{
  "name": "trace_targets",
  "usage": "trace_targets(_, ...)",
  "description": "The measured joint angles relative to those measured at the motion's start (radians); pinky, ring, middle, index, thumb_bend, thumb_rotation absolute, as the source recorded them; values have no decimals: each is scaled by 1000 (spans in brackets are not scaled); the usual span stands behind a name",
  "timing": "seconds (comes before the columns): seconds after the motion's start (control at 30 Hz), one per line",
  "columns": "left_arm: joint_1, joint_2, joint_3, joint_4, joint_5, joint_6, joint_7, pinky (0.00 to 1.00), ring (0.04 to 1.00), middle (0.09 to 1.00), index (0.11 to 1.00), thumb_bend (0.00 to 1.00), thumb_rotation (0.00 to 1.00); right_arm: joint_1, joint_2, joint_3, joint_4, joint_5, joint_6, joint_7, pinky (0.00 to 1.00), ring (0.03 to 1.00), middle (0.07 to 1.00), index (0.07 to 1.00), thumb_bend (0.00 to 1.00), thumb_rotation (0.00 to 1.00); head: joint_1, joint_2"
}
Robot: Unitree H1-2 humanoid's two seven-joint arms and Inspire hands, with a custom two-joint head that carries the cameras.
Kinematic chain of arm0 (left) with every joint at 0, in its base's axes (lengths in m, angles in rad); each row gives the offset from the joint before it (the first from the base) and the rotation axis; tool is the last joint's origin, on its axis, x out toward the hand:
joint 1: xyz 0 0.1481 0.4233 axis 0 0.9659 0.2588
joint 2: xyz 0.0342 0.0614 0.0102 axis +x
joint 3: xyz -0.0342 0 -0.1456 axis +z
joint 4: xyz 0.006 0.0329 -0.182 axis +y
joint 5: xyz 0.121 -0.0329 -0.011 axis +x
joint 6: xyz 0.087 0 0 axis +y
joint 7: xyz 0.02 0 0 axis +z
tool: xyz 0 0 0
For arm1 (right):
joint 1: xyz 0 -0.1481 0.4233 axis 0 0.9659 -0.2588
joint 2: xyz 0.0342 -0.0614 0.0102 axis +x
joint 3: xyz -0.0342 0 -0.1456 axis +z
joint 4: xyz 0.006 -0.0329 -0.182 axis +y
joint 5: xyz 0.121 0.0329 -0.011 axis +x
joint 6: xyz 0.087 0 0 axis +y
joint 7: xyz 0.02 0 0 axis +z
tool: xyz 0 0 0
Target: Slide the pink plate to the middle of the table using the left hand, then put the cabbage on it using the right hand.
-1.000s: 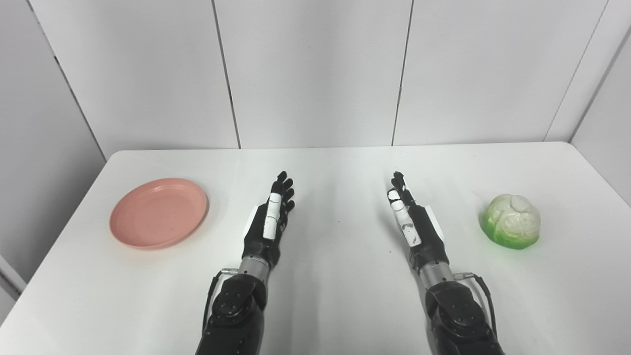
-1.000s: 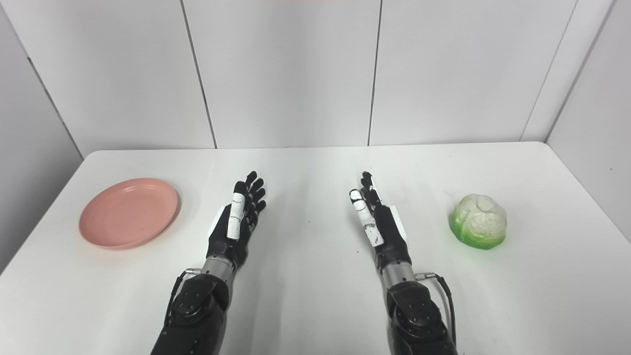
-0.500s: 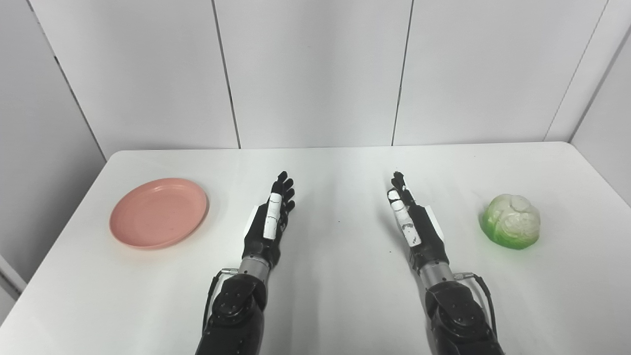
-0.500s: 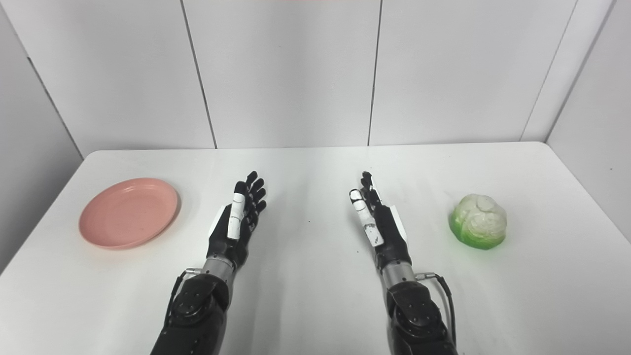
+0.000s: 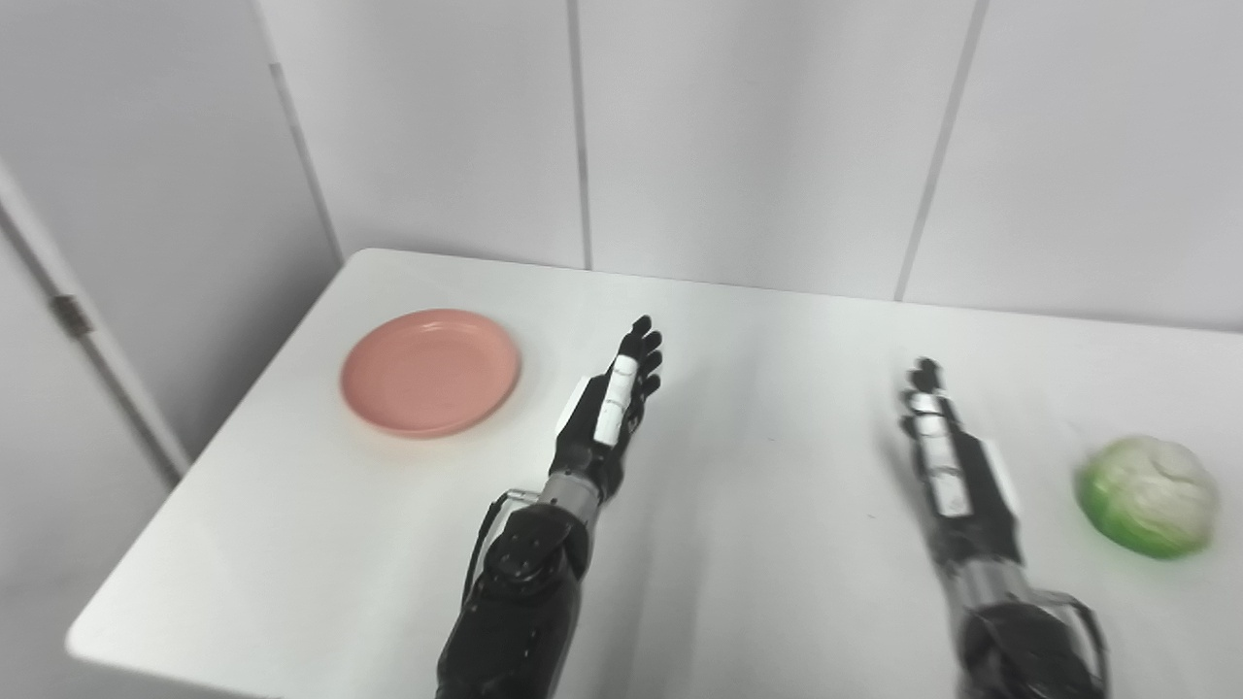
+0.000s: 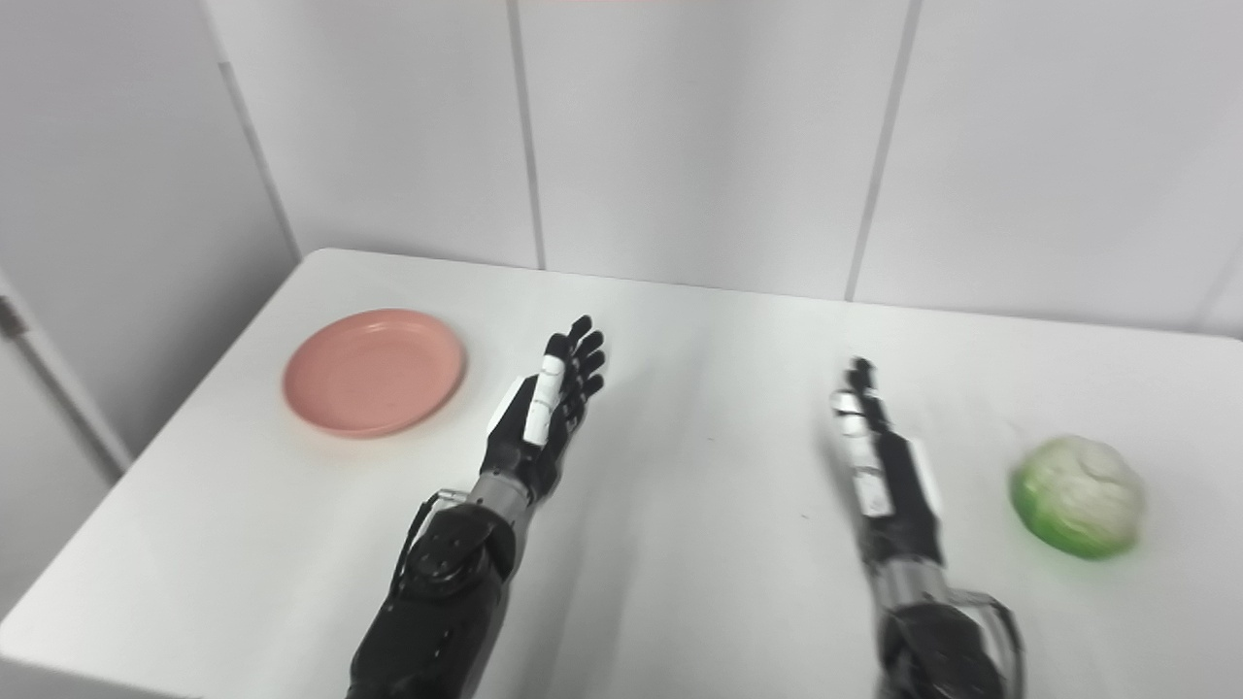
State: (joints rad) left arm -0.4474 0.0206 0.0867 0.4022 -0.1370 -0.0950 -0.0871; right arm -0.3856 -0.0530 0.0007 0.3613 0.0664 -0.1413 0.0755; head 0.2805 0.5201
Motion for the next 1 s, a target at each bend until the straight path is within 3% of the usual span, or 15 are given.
trace_targets(0.03, -13, 21, 16, 0, -5, -2, 5, 922, 895, 881, 877, 827, 1000, -3, -3, 0, 6, 1, -18, 5, 1000, 1000, 1000, 1000, 632, 968, 0, 0)
trace_targets(0.07, -27, 36, 37, 0, -5, -5, 16, 815, 811, 801, 790, 823, 1000, -5, -5, -1, 12, 6, -33, 11, 1000, 1000, 1000, 1000, 641, 967, 12, -8)
trace_targets(0.13, -46, 54, 82, 0, -8, -38, 55, 709, 727, 721, 700, 810, 1000, -17, -7, -7, 33, 19, -49, 27, 1000, 1000, 1000, 1000, 658, 969, 23, -12)
trace_targets(0.2, -57, 67, 115, -4, -9, -63, 91, 685, 709, 706, 684, 801, 1000, -29, -11, -13, 52, 30, -61, 33, 1000, 1000, 1000, 1000, 642, 964, 38, -23)
trace_targets(0.3, -58, 84, 145, 1, -9, -92, 112, 713, 711, 701, 682, 814, 1000, -30, -17, -16, 55, 31, -82, 37, 1000, 1000, 1000, 1000, 628, 964, 61, -40)
trace_targets(0.53, -80, 141, 205, 34, -16, -95, 156, 725, 734, 723, 707, 814, 1000, -40, -19, -20, 78, 41, -123, 56, 1000, 1000, 1000, 1000, 602, 958, 85, -55)
trace_targets(1.0, -95, 331, 272, 125, -6, -94, 210, 807, 788, 771, 764, 816, 1000, -44, -28, -32, 87, 49, -137, 67, 1000, 1000, 1000, 1000, 591, 944, 95, -61)
